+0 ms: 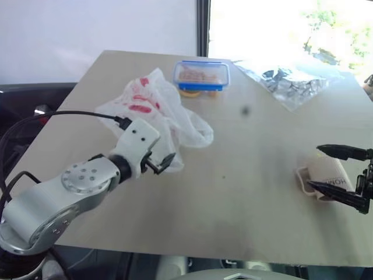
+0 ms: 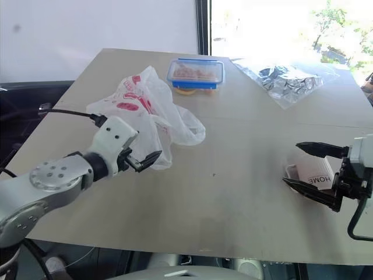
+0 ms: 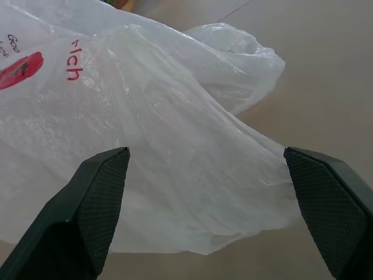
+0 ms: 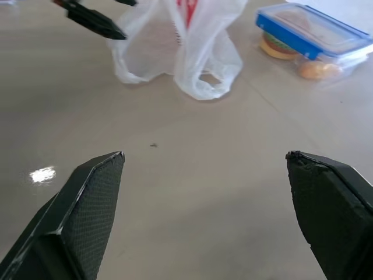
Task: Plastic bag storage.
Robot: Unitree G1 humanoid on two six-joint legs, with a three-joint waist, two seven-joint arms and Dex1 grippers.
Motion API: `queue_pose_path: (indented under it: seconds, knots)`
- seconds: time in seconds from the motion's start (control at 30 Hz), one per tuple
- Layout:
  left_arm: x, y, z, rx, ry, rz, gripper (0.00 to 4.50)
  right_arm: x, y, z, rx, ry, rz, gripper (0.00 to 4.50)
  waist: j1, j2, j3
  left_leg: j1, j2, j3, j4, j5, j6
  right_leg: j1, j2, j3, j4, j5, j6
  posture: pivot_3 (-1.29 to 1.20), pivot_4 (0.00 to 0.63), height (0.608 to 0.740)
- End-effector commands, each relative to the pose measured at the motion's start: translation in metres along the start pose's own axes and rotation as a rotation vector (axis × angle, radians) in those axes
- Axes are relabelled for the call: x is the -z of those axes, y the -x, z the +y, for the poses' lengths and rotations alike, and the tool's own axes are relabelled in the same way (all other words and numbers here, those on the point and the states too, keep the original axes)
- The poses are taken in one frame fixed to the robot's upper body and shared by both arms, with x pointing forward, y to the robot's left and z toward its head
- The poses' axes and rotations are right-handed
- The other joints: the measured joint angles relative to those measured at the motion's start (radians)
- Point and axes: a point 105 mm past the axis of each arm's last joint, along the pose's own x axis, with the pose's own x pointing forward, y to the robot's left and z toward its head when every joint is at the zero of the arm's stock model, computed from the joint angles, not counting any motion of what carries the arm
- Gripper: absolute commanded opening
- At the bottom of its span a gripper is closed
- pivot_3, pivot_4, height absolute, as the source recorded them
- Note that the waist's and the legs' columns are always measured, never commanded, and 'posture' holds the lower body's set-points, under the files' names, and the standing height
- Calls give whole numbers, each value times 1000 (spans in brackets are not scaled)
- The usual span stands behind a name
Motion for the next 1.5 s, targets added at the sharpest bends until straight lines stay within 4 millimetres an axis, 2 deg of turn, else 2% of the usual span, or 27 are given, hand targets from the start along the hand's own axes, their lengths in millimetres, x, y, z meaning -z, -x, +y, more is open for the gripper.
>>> queue_pose_path:
  seconds: [0.03,0.1,0.2,0.3,0.4,0.57,0.6,0.7,0.73,0.87,0.9,1.03,1.1,1.2,1.37,1.5]
  knots:
    - [1,-2,11,-107,-66,32,4436,-7,-10,8,-33,65,-16,4500,0,0,0,0,0,0,0,0,0,0,0,0,0,0,0,0,150,740]
    - [3,-5,10,-130,-94,44,4436,-7,-14,10,-32,60,-28,4500,1,0,0,0,0,0,0,0,0,0,1,0,0,0,0,0,150,740]
    - [-7,-16,6,-98,21,24,4436,-3,-19,10,-48,59,-31,4500,6,-1,0,-1,-1,-1,0,0,0,0,-1,-1,0,0,0,0,150,740]
    - [-13,-25,16,-145,102,64,4436,-4,-24,10,-57,66,-49,4500,6,-2,1,-2,-4,-3,2,0,0,1,-2,-3,0,0,1,0,150,740]
    - [-11,-27,29,-262,33,137,4436,-5,-27,9,-66,74,-64,4500,-1,-2,1,-2,-5,-5,2,0,0,2,-1,-3,0,0,1,0,150,740]
    - [-3,-36,36,-358,-16,196,4436,-5,-30,7,-78,75,-75,4500,0,-2,1,-1,-5,-7,0,0,0,2,0,-3,0,0,0,0,150,740]
    - [-4,-37,36,-363,-18,188,3923,-5,-31,8,-80,73,-76,4500,1,-2,1,-1,-5,-7,0,0,0,2,0,-3,0,0,0,0,150,740]
    - [-8,-35,40,-376,-6,145,2783,-3,-33,9,-64,66,-72,4500,1,-2,1,-2,-5,-8,0,0,0,1,-1,-3,0,0,0,0,150,740]
    - [-10,-33,42,-377,16,126,2149,-2,-32,8,-48,64,-66,4500,1,-2,1,-2,-5,-8,0,0,0,1,-2,-3,0,0,0,0,150,740]
    - [-30,-15,63,-288,220,-47,241,18,-29,0,84,52,68,4500,1,-2,1,-3,-5,-9,0,0,0,1,-7,-5,0,0,0,0,150,740]
    - [-34,-12,68,-239,287,-75,24,24,-26,-2,119,43,103,4500,0,-2,1,-5,-5,-10,1,1,0,1,-7,-7,0,0,0,0,150,740]
    - [-59,2,73,-71,404,-212,24,47,-10,-20,288,72,301,4500,1,-2,1,-5,-6,-12,2,1,0,1,-7,-9,1,-2,2,0,150,740]
    - [-65,7,79,-10,485,-260,24,54,-7,-17,271,-18,339,4500,1,-2,1,-5,-7,-12,3,1,0,2,-7,-9,1,-2,3,0,150,740]
    - [-76,12,76,95,538,-320,24,63,-10,-14,261,-84,405,4500,0,-2,1,-5,-7,-12,3,1,0,3,-6,-9,1,-2,4,0,150,740]
    - [-86,10,67,116,548,-367,24,86,-24,-17,367,-219,520,4500,-2,-2,1,-5,-6,-14,3,1,0,3,-7,-9,2,-2,4,0,150,740]
    - [-83,7,54,122,516,-348,24,106,-21,-23,485,-280,645,4500,-2,-2,1,-6,-6,-14,3,1,0,3,-8,-9,1,-2,3,0,150,740]
